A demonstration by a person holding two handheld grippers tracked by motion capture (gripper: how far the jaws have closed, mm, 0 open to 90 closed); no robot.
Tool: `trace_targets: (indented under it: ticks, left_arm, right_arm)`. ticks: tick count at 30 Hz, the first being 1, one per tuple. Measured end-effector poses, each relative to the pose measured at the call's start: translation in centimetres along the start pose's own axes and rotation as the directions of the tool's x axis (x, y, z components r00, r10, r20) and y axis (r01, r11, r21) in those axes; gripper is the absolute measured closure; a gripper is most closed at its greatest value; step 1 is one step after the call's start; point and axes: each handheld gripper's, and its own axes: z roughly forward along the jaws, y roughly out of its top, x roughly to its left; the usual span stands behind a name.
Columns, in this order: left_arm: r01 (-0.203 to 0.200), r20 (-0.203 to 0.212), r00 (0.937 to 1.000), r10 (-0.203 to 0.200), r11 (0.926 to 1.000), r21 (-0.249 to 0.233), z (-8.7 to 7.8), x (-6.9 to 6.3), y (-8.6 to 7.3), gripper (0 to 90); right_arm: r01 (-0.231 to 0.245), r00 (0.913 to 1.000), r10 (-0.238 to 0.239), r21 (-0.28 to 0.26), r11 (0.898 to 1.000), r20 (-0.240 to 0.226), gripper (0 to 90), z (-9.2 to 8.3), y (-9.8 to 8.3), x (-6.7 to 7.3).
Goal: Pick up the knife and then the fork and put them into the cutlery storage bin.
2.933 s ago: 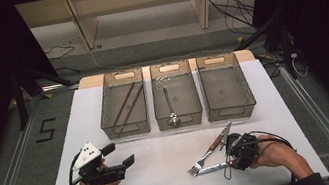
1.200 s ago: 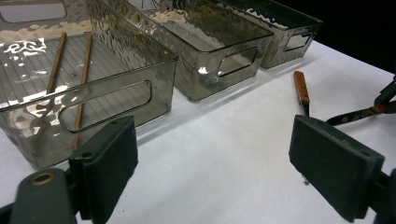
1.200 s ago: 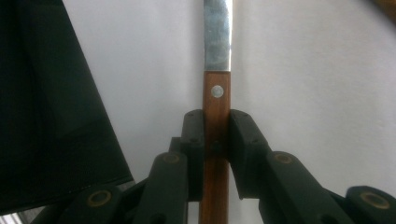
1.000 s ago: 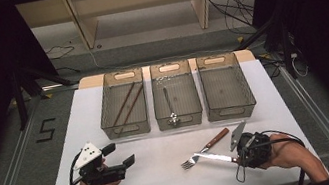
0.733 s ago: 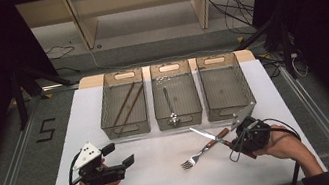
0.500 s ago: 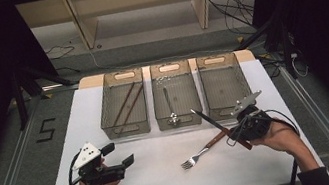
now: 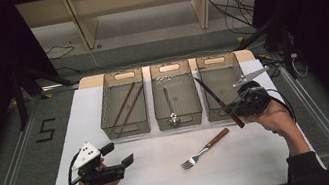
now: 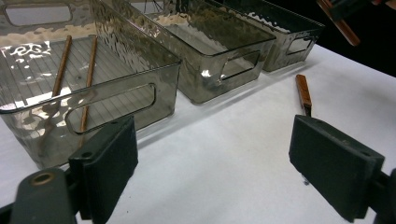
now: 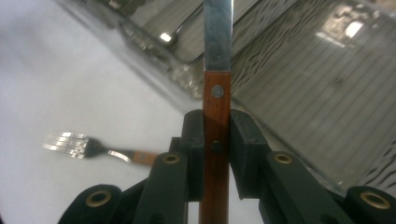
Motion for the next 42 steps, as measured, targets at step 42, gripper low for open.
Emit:
trace_targets:
  ticks: [42]
  left_arm:
    - [0.001, 0.002, 1.0, -0.001, 1.0, -0.009, -0.2, 0.1, 0.0, 14.8]
  right_arm:
    - [-0.328, 0.927, 0.336, -0.073, 0.942, 0.167, 77.1, 5.1, 5.1, -5.2]
